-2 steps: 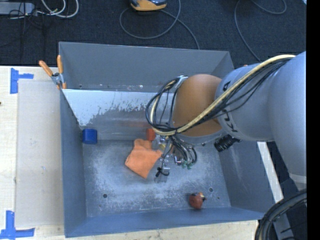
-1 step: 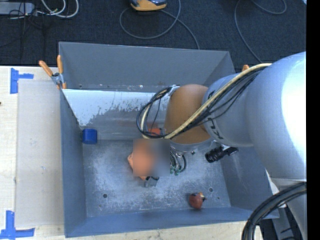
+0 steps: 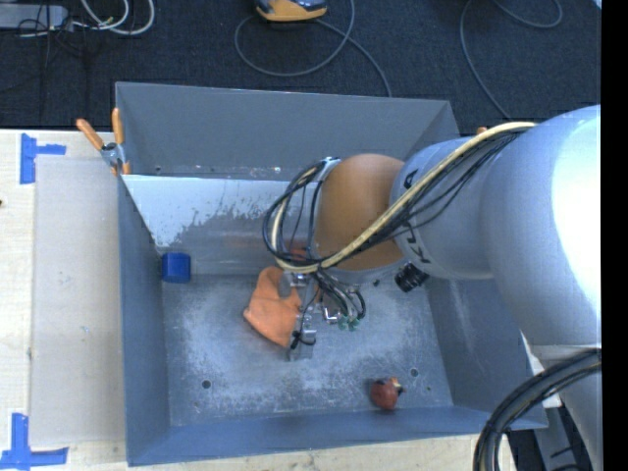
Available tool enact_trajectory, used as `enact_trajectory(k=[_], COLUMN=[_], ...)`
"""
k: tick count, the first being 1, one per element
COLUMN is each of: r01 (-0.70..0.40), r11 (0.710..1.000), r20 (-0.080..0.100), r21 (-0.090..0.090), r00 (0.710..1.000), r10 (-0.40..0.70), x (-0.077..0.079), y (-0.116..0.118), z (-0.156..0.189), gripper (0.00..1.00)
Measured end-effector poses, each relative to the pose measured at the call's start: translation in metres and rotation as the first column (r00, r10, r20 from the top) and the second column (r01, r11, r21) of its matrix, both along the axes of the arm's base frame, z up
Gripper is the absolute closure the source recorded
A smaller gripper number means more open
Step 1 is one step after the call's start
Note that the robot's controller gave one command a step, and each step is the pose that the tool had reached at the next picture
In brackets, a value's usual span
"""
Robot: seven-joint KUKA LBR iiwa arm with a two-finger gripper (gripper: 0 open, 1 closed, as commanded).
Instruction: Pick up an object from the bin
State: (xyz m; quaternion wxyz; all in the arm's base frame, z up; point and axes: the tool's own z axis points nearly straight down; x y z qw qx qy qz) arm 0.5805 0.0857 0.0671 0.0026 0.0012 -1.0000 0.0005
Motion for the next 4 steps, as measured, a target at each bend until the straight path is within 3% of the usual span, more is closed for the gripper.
enact_trajectory(k=[1,2,3,4], r01=[0.196,0.196,0.189,-0.006], r11=[0.981,0.981,0.982,1.0], r20=[0.003,0.003,-0.006,0.006], r21=[0.005,0.005,0.001,0.005], r00=[0.981,0.981,0.982,1.0], r10=[-0.196,-0.196,-0.189,0.006], x=[0.026,0.026,0.018,0.028], y=[0.021,0.021,0.014,0.031], z=[0.003,0.003,0.05,0.081], gripper=[1.0,1.0,1.0,1.0])
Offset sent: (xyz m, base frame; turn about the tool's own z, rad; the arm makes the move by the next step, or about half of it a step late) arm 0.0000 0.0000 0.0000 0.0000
